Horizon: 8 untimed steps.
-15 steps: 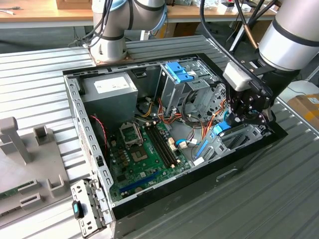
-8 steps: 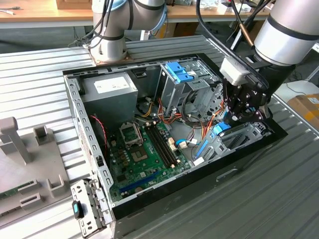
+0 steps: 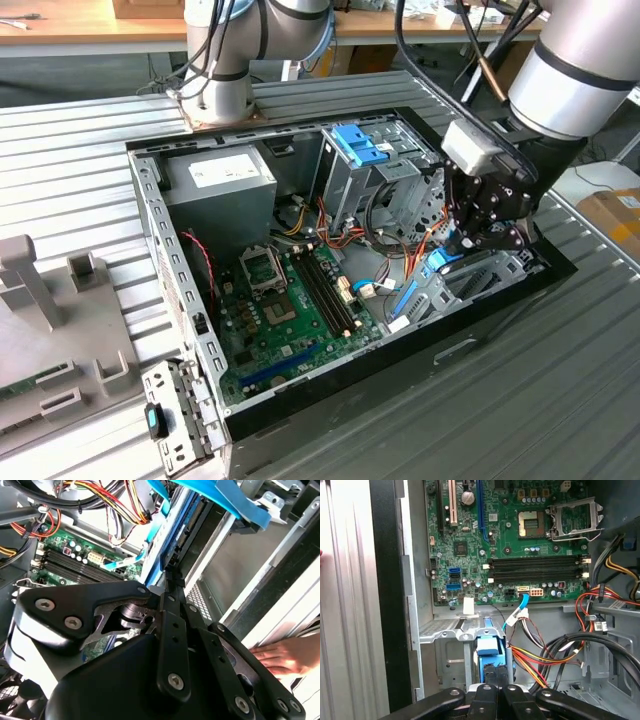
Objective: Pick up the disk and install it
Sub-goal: 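Insert the disk into the insertion slot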
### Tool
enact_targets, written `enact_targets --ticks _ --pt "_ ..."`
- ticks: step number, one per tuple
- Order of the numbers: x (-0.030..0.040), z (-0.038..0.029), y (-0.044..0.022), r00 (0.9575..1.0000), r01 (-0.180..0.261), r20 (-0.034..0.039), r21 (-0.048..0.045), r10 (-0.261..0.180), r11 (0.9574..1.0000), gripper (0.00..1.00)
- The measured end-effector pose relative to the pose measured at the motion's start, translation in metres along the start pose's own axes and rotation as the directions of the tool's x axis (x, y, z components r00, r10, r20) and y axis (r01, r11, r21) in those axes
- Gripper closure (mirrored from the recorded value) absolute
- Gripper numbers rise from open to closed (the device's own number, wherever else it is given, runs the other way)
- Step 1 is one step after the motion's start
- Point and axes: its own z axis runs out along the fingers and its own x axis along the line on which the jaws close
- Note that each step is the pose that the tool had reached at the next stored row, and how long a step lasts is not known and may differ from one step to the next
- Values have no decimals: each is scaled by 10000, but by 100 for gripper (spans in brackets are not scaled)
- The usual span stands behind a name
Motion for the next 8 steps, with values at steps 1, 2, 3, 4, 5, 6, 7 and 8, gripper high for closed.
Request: enact_targets --ticks 1,2,3,4,5,6,7,8 --pt "0 13 0 10000 0 4 0 0 10000 89" --pt "-1 15 0 10000 0 3 0 0 10000 89" --pt "0 16 0 10000 0 2 1 0 10000 89" --pt "0 19 0 10000 0 5 1 0 10000 89" --pt "1 34 1 10000 0 9 1 0 10000 89" --pt "2 50 1 10000 0 5 0 0 10000 89" --pt "2 51 1 10000 0 5 1 0 10000 89" --pt "2 51 1 10000 0 3 1 0 10000 89"
